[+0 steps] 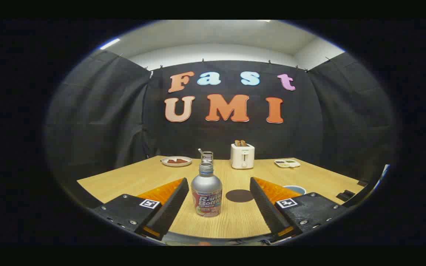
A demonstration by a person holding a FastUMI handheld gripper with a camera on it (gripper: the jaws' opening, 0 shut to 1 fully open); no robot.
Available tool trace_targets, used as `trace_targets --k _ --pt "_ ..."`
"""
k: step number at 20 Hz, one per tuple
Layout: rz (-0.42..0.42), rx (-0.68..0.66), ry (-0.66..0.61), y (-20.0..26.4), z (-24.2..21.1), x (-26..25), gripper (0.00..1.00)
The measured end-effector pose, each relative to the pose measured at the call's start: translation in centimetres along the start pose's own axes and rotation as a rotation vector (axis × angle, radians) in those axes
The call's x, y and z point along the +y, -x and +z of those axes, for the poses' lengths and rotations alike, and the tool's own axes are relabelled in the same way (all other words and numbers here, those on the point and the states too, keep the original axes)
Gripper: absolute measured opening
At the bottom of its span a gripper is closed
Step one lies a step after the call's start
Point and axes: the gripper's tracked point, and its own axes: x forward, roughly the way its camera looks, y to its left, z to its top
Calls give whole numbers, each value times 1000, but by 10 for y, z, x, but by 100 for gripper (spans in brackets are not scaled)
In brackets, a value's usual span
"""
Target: Take the bottle from table, then pour the juice into the cup, finally place the bottle on the coaster
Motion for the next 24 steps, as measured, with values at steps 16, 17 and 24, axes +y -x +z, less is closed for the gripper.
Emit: trace_targets --k 16,17,24 --pt "-7 55 60 -5 -21 7 99" --pt "-4 60 59 -6 -23 8 99" --pt "-6 159 31 -20 -62 7 99"
